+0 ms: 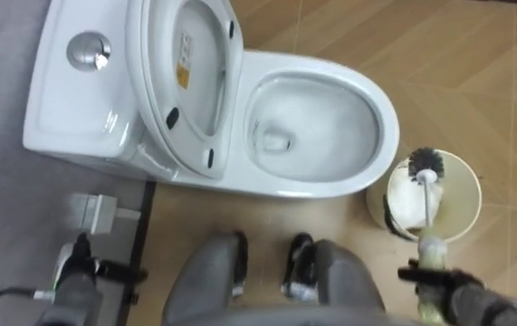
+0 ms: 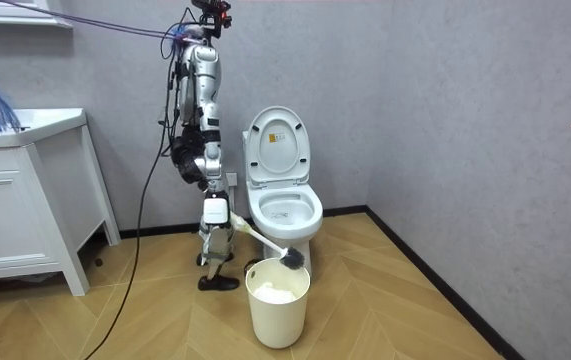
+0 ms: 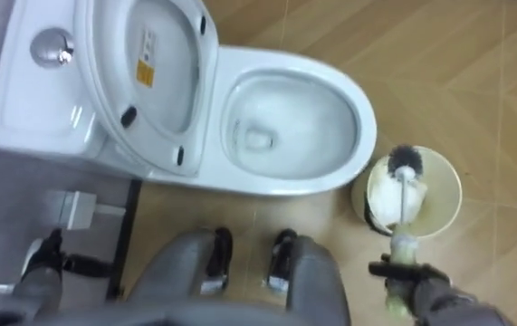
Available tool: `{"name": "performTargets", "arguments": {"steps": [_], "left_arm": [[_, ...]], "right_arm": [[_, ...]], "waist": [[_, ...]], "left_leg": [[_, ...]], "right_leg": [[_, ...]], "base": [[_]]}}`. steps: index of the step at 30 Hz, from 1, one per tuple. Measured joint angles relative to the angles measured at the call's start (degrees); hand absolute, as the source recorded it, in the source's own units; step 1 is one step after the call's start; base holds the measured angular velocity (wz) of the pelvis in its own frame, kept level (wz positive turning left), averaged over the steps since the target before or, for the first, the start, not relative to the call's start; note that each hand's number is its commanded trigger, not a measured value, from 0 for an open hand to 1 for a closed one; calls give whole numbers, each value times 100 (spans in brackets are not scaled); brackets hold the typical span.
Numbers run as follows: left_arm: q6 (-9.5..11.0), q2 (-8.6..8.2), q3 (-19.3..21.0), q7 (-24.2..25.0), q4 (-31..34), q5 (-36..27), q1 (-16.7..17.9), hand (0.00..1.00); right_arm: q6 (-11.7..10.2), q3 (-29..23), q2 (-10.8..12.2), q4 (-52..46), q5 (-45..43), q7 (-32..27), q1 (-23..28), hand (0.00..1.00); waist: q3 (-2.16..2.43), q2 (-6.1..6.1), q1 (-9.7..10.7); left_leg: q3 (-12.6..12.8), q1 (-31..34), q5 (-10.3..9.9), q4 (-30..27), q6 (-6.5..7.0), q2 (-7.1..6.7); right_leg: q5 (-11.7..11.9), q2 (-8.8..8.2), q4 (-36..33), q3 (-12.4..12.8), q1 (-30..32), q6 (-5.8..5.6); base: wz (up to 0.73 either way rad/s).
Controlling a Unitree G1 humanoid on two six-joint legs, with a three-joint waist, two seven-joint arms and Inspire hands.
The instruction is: Brush toilet
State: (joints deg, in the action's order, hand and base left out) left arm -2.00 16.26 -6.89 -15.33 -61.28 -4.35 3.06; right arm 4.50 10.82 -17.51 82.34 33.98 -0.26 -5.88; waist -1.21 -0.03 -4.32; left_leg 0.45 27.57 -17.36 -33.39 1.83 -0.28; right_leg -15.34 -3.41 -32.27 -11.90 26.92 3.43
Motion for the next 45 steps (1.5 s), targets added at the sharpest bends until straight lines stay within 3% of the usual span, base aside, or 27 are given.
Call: {"name": "performTargets", "arguments": {"steps": [4, 7, 11, 14, 15, 18, 27, 34, 37, 45], "left_arm": [[89, -155, 605, -32, 234, 0, 390, 0], [135, -184, 704, -47, 406, 2, 661, 0], [166, -250, 861, -43, 713, 7, 1010, 0], [204, -270, 923, -45, 798, -1, 1118, 0], [208, -289, 948, -45, 817, 3, 1141, 0], [238, -397, 1129, -54, 848, 6, 1218, 0], [241, -438, 1139, -117, 863, 48, 1463, 0], [293, -547, 1383, -588, 1762, 1232, 1577, 0], [403, -557, 1398, -749, 1861, 1411, 1583, 0], [500, -690, 1394, -1355, 2673, 1540, 1895, 0]], "right_arm": [[-21, -458, 59, -10, 2, 1, 257, 100], [-96, -553, 180, -33, 185, -21, 511, 100], [-96, -669, 295, -111, 192, 27, 790, 100], [-96, -767, 315, -144, 195, 45, 881, 100], [-96, -780, 327, -190, 182, 41, 898, 100], [-97, -855, 400, -226, 149, 45, 958, 100], [-93, -869, 429, -323, 70, 49, 1027, 100], [-99, -872, 425, -491, -620, -17, 1022, 100], [-138, -864, 426, -478, -739, -28, 1007, 100], [-155, -868, 426, -478, -978, -116, 896, 100]], "waist": [[50, -64, 68], [104, -125, 101], [126, -157, 183], [104, -198, 228], [123, -172, 238], [113, -237, 249], [89, -289, 211], [89, -279, 41], [88, -223, -69], [122, -303, -133]], "left_leg": [[27, -599, 16, 397, -3, -33], [29, -988, 20, 607, -5, -8], [-11, -1566, 70, 1042, -5, -5], [-38, -1877, 114, 1309, 1, -25], [-27, -1976, 126, 1381, 1, -47], [-29, -2200, 151, 1519, -3, -51], [-87, -2665, 155, 1749, -10, -39], [-217, -2723, 156, 1778, -8, -52], [-273, -2827, 158, 1789, -4, -60], [-449, -2819, 204, 1774, 3, -139]], "right_leg": [[-14, 8, 301, 24, -533, -46], [-13, 58, 585, -9, -966, -62], [23, 87, 998, -70, -1558, -119], [41, 86, 1180, -74, -1840, -150], [45, 90, 1264, -76, -1917, -157], [51, 117, 1403, -87, -2142, -167], [118, 172, 1786, -169, -2710, -198], [139, 172, 1875, -300, -2876, -233], [140, 179, 1911, -377, -3019, -235], [157, 159, 2039, -564, -3108, -253]], "base": [[-1], [2], [8], [1], [0], [0], [4], [10], [8], [15]]}}
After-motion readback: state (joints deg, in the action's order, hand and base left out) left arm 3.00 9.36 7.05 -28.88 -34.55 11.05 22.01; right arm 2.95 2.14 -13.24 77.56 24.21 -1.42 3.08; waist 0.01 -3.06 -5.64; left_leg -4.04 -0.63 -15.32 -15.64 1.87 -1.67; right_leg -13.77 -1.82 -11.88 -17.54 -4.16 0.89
